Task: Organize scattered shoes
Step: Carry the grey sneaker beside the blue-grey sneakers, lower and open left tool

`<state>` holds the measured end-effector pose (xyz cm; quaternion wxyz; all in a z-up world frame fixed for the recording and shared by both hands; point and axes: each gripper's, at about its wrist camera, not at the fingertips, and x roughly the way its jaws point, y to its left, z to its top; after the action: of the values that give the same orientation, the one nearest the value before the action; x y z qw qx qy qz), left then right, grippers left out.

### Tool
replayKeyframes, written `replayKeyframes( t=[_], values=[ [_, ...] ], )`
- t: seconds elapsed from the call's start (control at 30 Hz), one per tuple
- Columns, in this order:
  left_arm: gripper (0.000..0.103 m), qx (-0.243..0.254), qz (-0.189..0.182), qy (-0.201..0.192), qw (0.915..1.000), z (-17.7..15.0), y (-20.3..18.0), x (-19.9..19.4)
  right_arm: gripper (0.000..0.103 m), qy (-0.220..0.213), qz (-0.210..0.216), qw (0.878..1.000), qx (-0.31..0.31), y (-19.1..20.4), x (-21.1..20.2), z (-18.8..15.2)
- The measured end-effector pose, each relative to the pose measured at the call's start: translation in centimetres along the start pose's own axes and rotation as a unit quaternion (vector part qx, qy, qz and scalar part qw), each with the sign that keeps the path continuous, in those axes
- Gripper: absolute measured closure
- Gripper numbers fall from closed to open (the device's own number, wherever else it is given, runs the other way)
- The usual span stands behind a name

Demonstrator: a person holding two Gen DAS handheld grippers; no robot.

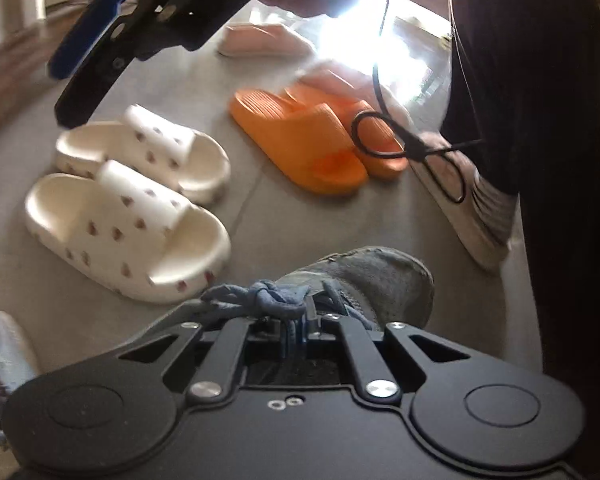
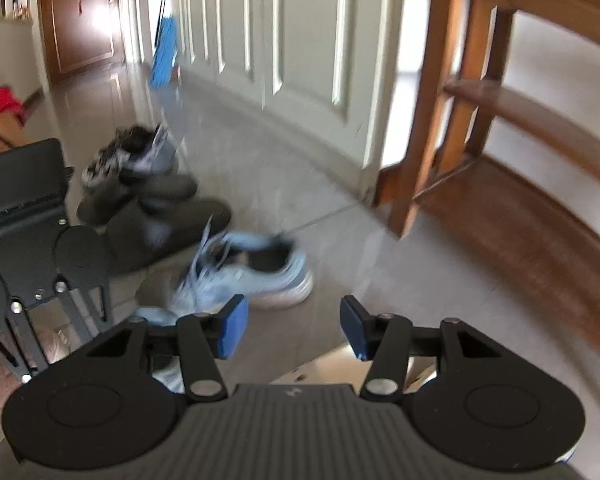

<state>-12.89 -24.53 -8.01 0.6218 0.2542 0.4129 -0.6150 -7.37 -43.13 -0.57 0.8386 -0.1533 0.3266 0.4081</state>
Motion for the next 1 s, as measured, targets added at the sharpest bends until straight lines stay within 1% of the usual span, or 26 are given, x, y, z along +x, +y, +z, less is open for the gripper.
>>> replayKeyframes(
  t=[0.07, 0.17, 0.2, 0.27, 0.3, 0.37, 0.4, 0.43, 0.5, 0.57, 0.6, 0.63, 0.7, 0.73, 0.83, 0.87, 0.93, 0.97, 1.0],
  values=[
    [0.099, 0.032, -0.006, 0.0, 0.9995, -1.0, 0.5, 0.3, 0.048, 0.017, -0.001, 1.0, 0.013, 0.4, 0.9, -0.4],
    [0.099, 0.06, 0.0, 0.004, 0.9982, -2.3, 1.2, 0.2, 0.048, 0.046, -0.005, 0.998, 0.034, 0.8, 2.0, -1.1],
    [0.099, 0.096, 0.007, 0.011, 0.9953, -2.8, 1.5, 0.4, 0.048, 0.054, -0.007, 0.998, 0.038, 0.9, 2.2, -1.4],
    [0.099, 0.125, 0.017, 0.018, 0.9919, -3.1, 1.5, 0.4, 0.048, 0.067, -0.011, 0.997, 0.047, 1.0, 2.5, -1.8],
    [0.099, 0.16, 0.03, 0.031, 0.9862, -3.3, 1.7, 0.7, 0.048, 0.071, -0.014, 0.996, 0.052, 1.1, 2.8, -1.9],
    [0.098, 0.179, 0.043, 0.037, 0.9822, -3.4, 2.0, 0.6, 0.048, 0.076, -0.015, 0.995, 0.059, 1.2, 3.2, -2.0],
    [0.098, 0.196, 0.06, 0.042, 0.9779, -3.4, 2.7, 0.5, 0.048, 0.077, -0.014, 0.995, 0.061, 1.3, 3.2, -2.0],
    [0.097, 0.195, 0.067, 0.041, 0.9775, -3.4, 3.0, 0.4, 0.048, 0.077, -0.014, 0.995, 0.063, 1.4, 3.2, -2.0],
    [0.097, 0.184, 0.104, 0.033, 0.9768, -3.2, 4.6, 0.1, 0.048, 0.078, -0.012, 0.995, 0.059, 1.9, 3.4, -1.9],
    [0.095, 0.163, 0.138, 0.021, 0.9767, -3.2, 5.8, -0.2, 0.048, 0.079, -0.011, 0.996, 0.05, 2.3, 3.5, -1.8],
    [0.093, 0.156, 0.144, 0.019, 0.977, -3.2, 6.0, -0.2, 0.048, 0.078, -0.011, 0.996, 0.047, 2.4, 3.6, -1.8],
    [0.089, 0.133, 0.159, 0.013, 0.9782, -3.2, 6.5, -0.4, 0.048, 0.077, -0.011, 0.996, 0.047, 2.5, 3.8, -1.8],
    [0.088, 0.091, 0.182, -0.002, 0.979, -3.5, 6.5, -0.8, 0.048, 0.073, -0.011, 0.996, 0.045, 2.7, 4.0, -1.7],
    [0.086, 0.07, 0.194, -0.009, 0.9785, -3.6, 6.4, -0.9, 0.048, 0.071, -0.011, 0.996, 0.044, 2.7, 4.1, -1.7],
    [0.083, 0.013, 0.237, -0.026, 0.9711, -4.0, 5.8, -1.3, 0.048, 0.067, -0.014, 0.996, 0.048, 2.7, 4.3, -1.6],
    [0.082, 0.01, 0.239, -0.028, 0.9705, -4.0, 5.7, -1.4, 0.048, 0.068, -0.014, 0.996, 0.054, 2.6, 4.5, -1.7],
    [0.082, -0.024, 0.261, -0.041, 0.9643, -4.3, 5.4, -2.0, 0.048, 0.069, -0.014, 0.995, 0.066, 2.3, 4.9, -1.8],
    [0.081, -0.042, 0.274, -0.054, 0.9593, -4.4, 5.3, -2.6, 0.048, 0.07, -0.014, 0.995, 0.074, 2.1, 5.1, -1.9],
    [0.081, -0.052, 0.278, -0.061, 0.9572, -4.5, 5.3, -3.1, 0.048, 0.07, -0.014, 0.994, 0.078, 2.0, 5.2, -1.9]
  ],
)
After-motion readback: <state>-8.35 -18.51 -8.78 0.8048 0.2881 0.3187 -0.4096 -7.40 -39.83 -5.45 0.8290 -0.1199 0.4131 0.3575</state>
